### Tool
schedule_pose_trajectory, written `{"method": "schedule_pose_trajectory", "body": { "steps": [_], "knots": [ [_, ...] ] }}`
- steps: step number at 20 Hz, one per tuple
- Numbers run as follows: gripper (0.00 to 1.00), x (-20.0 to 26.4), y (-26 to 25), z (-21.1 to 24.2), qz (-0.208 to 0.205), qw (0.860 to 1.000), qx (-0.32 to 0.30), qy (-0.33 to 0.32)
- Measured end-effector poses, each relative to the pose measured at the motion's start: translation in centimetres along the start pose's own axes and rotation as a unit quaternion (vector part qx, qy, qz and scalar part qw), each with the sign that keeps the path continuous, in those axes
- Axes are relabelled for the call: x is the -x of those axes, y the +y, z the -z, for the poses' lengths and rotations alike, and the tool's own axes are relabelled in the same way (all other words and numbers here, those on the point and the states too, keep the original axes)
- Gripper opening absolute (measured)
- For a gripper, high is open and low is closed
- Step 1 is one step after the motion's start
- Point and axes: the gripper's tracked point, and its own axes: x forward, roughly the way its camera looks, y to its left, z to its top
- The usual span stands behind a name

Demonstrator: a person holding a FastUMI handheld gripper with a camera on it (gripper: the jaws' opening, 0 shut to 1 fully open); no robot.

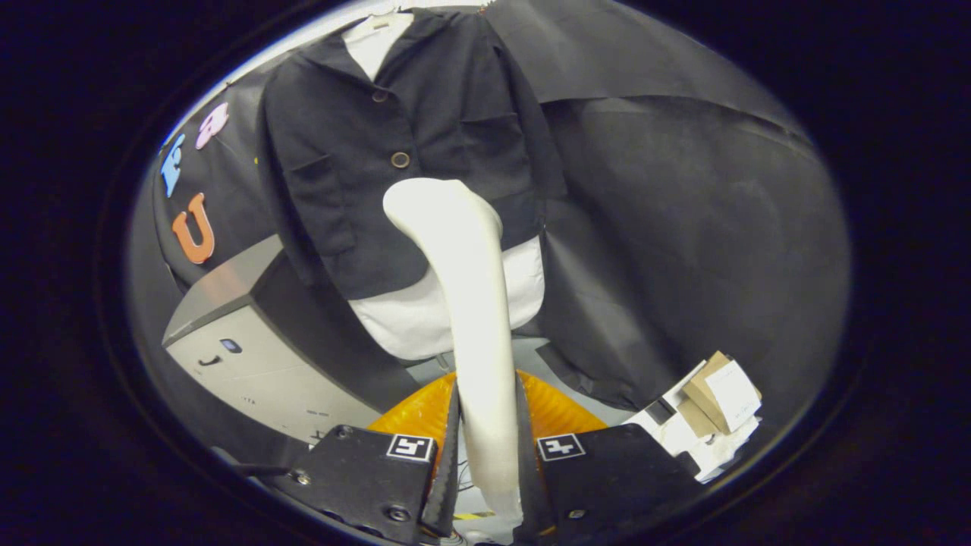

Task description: Iron the clothes twice with a garment steamer, once on the left side and once on the right side.

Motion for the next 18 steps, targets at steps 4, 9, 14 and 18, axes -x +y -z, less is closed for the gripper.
{"method": "schedule_pose_trajectory", "body": {
  "steps": [4, 9, 14, 18],
  "knots": [
    [0.37, 6.7, 3.4, 2.3, -0.014, 0.999, 0.015, -0.025],
    [0.37, 14.1, 7.9, 5.7, -0.042, 0.997, 0.046, -0.042],
    [0.37, 19.4, 10.8, 10.6, -0.071, 0.994, 0.07, -0.041],
    [0.37, 21.7, 11.0, 15.0, -0.085, 0.992, 0.096, -0.019]
  ]
}}
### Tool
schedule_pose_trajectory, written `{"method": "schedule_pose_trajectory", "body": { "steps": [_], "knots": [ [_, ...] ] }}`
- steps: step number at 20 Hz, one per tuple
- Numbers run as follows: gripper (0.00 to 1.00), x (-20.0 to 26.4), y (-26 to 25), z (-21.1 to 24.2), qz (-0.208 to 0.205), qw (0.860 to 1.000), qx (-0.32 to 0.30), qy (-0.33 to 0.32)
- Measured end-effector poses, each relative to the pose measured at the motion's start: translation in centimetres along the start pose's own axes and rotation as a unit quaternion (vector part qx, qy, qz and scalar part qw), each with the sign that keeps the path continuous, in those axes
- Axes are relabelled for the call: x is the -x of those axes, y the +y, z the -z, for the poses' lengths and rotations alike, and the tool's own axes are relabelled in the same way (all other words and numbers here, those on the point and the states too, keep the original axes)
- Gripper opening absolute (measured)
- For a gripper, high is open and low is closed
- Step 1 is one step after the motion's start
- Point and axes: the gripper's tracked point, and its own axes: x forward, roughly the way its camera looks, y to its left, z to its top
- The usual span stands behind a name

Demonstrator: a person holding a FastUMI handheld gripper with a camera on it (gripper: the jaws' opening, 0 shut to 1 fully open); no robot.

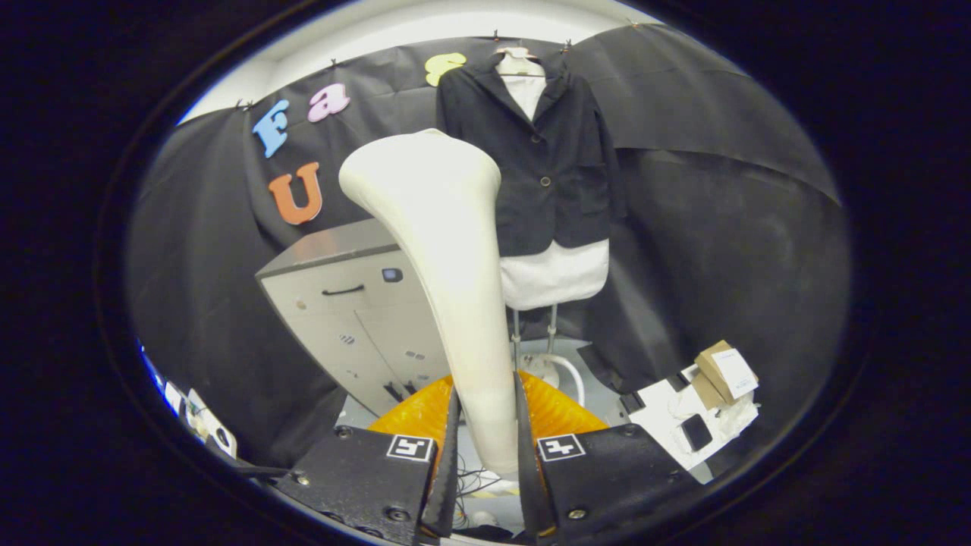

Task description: Iron the clothes twice with a garment steamer, once on the left side and once on the right side.

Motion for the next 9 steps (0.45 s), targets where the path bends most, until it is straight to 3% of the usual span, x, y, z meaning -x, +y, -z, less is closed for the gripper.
{"method": "schedule_pose_trajectory", "body": {
  "steps": [4, 9],
  "knots": [
    [0.37, 1.1, -0.7, 2.0, 0.001, 1.0, 0.005, 0.011],
    [0.37, 2.1, -1.2, 1.0, 0.002, 1.0, 0.015, -0.002]
  ]
}}
